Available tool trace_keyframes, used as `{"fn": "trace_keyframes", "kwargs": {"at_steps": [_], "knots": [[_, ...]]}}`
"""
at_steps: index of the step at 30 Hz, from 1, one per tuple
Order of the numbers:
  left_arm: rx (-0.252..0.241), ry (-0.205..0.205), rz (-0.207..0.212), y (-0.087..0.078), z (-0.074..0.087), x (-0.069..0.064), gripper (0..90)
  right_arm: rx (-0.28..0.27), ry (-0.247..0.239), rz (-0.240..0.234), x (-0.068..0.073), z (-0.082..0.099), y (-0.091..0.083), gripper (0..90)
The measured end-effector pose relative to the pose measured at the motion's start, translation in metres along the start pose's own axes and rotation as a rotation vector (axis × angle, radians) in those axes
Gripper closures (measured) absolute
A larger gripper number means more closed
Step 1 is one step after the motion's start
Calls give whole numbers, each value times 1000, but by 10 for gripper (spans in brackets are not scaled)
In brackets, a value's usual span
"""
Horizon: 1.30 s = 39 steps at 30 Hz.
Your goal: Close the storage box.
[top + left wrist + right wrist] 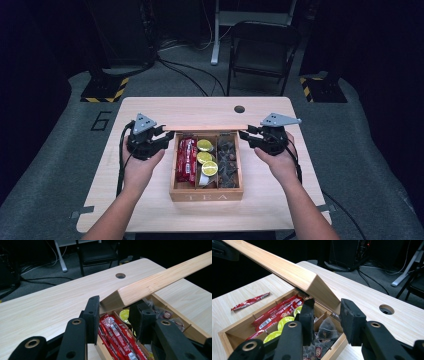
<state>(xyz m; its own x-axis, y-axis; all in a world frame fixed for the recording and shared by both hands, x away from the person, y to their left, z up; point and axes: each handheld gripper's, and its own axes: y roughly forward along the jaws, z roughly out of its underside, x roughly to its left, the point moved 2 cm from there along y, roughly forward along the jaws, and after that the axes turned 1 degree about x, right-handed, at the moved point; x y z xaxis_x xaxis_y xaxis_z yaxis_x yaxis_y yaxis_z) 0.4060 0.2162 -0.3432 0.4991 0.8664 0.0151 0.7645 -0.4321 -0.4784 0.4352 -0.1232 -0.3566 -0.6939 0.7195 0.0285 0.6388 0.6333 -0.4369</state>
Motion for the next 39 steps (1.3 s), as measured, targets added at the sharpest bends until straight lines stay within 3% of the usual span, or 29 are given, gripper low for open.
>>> {"fn": "trace_keyframes", "kwargs": {"at_steps": [9,13,17,25,34,39], "knots": [[15,15,2,-3,6,-3,609,-3,-20,-9,7,1,-10,642],[17,12,25,-5,12,-4,603,5,-48,-26,10,4,-15,648],[22,25,27,-7,17,-6,601,-7,-47,-28,13,8,-19,645],[20,46,55,-11,41,-12,588,3,-89,-22,26,28,-25,640],[8,37,62,-13,63,-18,574,3,-61,-44,35,50,-30,647],[6,30,72,-13,71,-20,572,0,-69,-47,38,59,-31,648]]}}
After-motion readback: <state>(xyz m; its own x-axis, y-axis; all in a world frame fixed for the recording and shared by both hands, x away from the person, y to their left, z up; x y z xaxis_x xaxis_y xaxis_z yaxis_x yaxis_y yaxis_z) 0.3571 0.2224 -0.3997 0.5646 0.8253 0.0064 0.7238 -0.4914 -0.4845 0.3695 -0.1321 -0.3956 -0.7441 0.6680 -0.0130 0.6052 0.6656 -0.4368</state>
